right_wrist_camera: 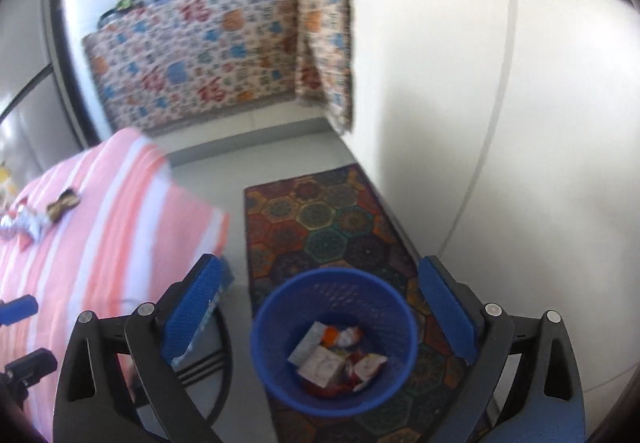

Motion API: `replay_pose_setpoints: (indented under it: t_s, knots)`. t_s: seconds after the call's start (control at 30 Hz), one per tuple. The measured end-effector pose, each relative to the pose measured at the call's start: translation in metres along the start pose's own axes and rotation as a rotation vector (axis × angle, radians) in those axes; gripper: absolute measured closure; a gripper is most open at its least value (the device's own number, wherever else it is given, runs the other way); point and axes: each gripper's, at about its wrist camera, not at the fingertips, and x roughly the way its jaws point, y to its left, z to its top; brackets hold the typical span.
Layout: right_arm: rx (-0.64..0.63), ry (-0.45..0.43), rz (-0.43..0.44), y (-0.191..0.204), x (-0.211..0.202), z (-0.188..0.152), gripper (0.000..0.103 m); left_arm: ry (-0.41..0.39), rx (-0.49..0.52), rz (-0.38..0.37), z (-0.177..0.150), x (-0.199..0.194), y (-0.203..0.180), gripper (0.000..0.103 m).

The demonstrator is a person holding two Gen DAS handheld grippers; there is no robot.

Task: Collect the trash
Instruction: 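Move both tools back over the remaining trash on the table, then grasp the crushed orange can with the left tool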

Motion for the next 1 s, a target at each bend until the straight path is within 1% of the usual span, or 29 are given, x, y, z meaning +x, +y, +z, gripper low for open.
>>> replay_pose_setpoints:
  t_s: [0.03, 0.13, 0.2, 0.3, 0.37, 0.43, 0.5, 0.57, 0.67, 0.73, 0.8, 0.87, 0.97, 1.0]
  knots:
    - [-0.027, 0.004, 0.021, 0.019, -0.002, -0.003, 0.004, 0.015, -0.011, 0.029, -0.008, -0.006, 0.013, 0.030]
    - [-0.102, 0.035, 0.128, 0.083, -0.009, -0.016, 0.003, 0.050, -0.068, 0.115, -0.032, -0.023, 0.060, 0.030]
    - [-0.154, 0.078, 0.214, 0.132, -0.009, -0.024, 0.003, 0.056, -0.100, 0.175, -0.044, -0.034, 0.094, 0.030]
    - [-0.209, 0.130, 0.300, 0.195, -0.004, -0.029, 0.003, 0.061, -0.146, 0.275, -0.057, -0.047, 0.142, 0.030]
    - [-0.246, 0.168, 0.316, 0.231, 0.007, -0.029, 0.003, 0.056, -0.188, 0.304, -0.064, -0.054, 0.171, 0.030]
    - [-0.277, 0.185, 0.309, 0.260, 0.019, -0.028, 0.003, 0.070, -0.229, 0.314, -0.069, -0.054, 0.195, 0.030]
    - [-0.303, 0.195, 0.295, 0.281, 0.032, -0.032, 0.003, 0.077, -0.270, 0.308, -0.074, -0.052, 0.211, 0.028]
    - [-0.322, 0.215, 0.262, 0.289, 0.045, -0.037, 0.003, 0.063, -0.288, 0.294, -0.076, -0.054, 0.220, 0.027]
    - [-0.307, 0.220, 0.269, 0.288, 0.046, -0.040, 0.001, 0.074, -0.269, 0.302, -0.076, -0.051, 0.221, 0.022]
    - [-0.305, 0.222, 0.271, 0.289, 0.047, -0.039, 0.001, 0.087, -0.251, 0.319, -0.074, -0.047, 0.219, 0.016]
    - [-0.309, 0.221, 0.262, 0.291, 0.047, -0.040, 0.001, 0.096, -0.280, 0.333, -0.073, -0.044, 0.225, 0.007]
    - [-0.310, 0.221, 0.260, 0.291, 0.047, -0.039, 0.001, 0.098, -0.288, 0.335, -0.073, -0.043, 0.227, 0.006]
    - [-0.311, 0.220, 0.259, 0.292, 0.048, -0.039, 0.000, 0.109, -0.306, 0.357, -0.073, -0.042, 0.228, 0.000]
    - [-0.310, 0.221, 0.259, 0.292, 0.048, -0.038, 0.001, 0.108, -0.308, 0.347, -0.073, -0.042, 0.229, 0.000]
